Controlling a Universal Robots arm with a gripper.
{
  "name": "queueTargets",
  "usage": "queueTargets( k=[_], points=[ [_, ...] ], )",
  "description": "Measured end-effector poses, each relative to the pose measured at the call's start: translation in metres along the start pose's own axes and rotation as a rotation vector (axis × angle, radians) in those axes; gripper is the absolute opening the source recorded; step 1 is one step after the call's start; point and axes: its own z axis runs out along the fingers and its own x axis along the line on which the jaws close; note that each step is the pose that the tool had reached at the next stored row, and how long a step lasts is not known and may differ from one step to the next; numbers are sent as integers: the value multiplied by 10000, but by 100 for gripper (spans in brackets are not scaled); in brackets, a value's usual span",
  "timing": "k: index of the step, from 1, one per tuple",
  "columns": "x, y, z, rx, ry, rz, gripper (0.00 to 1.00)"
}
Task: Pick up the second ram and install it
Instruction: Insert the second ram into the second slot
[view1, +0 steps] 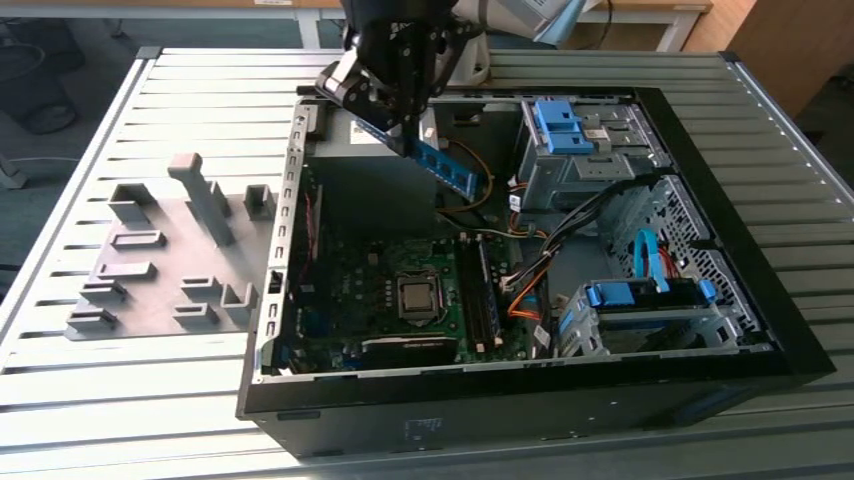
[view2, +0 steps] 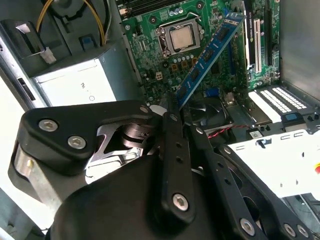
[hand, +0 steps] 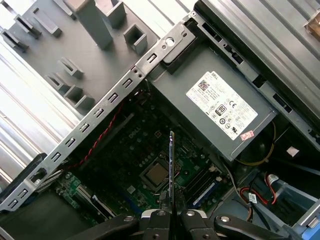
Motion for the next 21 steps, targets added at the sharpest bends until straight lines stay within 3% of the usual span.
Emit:
queueTargets(
  k=[21],
  points=[
    [1, 0, 23, 85, 1, 3745, 14]
  ],
)
